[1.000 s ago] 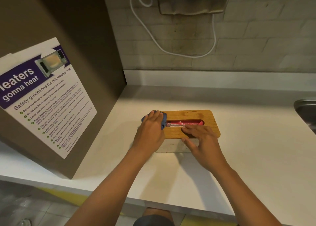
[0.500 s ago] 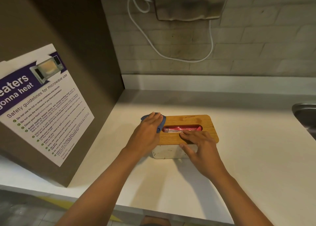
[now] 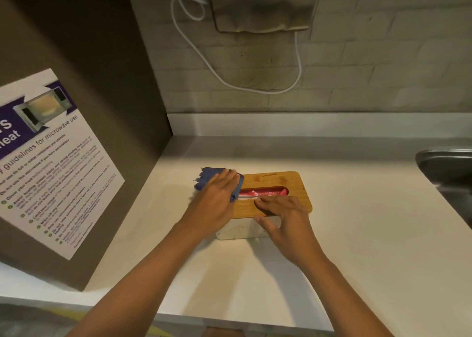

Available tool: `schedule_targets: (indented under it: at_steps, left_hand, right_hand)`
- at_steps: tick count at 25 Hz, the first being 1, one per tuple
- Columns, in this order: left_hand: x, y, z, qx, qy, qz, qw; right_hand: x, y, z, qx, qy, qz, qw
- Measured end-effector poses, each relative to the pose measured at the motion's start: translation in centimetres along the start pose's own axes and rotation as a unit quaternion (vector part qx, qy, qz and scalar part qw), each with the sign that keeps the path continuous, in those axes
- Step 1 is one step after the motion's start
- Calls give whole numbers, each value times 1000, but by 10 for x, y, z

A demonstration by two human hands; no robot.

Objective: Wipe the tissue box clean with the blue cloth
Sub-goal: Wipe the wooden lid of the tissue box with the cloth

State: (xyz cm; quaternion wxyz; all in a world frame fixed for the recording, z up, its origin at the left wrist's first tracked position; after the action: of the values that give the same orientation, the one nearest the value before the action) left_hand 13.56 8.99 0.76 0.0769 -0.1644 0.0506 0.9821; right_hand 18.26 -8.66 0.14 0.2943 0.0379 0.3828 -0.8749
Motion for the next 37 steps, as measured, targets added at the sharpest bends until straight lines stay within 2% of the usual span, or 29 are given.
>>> schedule_targets:
  at_steps: [4,8,13,15,18,22,24,29,31,34,37]
  left_hand:
    - [22,-3,3,-23,22,-74,997]
    - [-5,-2,1,18,-3,-29,999]
    - [-15,35,-13,21,-38,-49,998]
    - [-7,35,-8,1,-22,-61,998]
    - [-21,9,-7,-31,-28,-6,999]
    - [-48,22,-17,-17,-60,-19,998]
    - [-38,19,-14,-1,-39,-27,999]
    - [-37,0,-2,23,-33,28,999]
    - [-48,18,-6,41,-29,7,999]
    - [-48,32,-25,58,-83,-38,994]
    - [-40,8,-28,25,-33,-54,998]
  right_hand:
    - [4,-2,2,11,39,26,999]
    - [13,-9,-1,81,82,81,990]
    - [10,-11,2,67,84,109,988]
    - [11,-11,3,69,86,105,988]
    - [10,-9,5,63,90,83,990]
    - [9,-7,7,44,84,72,993]
    - [9,-5,7,38,80,66,994]
    - [10,-4,7,30,82,61,994]
    - [10,-5,8,25,82,63,994]
    - [10,-6,8,21,79,71,994]
    - [9,-3,6,20,68,59,996]
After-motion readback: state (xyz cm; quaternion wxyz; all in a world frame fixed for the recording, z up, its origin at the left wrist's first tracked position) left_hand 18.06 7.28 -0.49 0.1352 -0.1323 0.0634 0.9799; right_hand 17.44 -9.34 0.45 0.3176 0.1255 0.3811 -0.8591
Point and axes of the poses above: each hand's wrist, its own x-axis away from the middle knuckle, its own z-axis out of the back of the hand, y = z × x, the point moved 7 cm from there along -x, towards the middle knuckle, and after that the axes turned 13 degrees about -z, right-handed, at the moved point
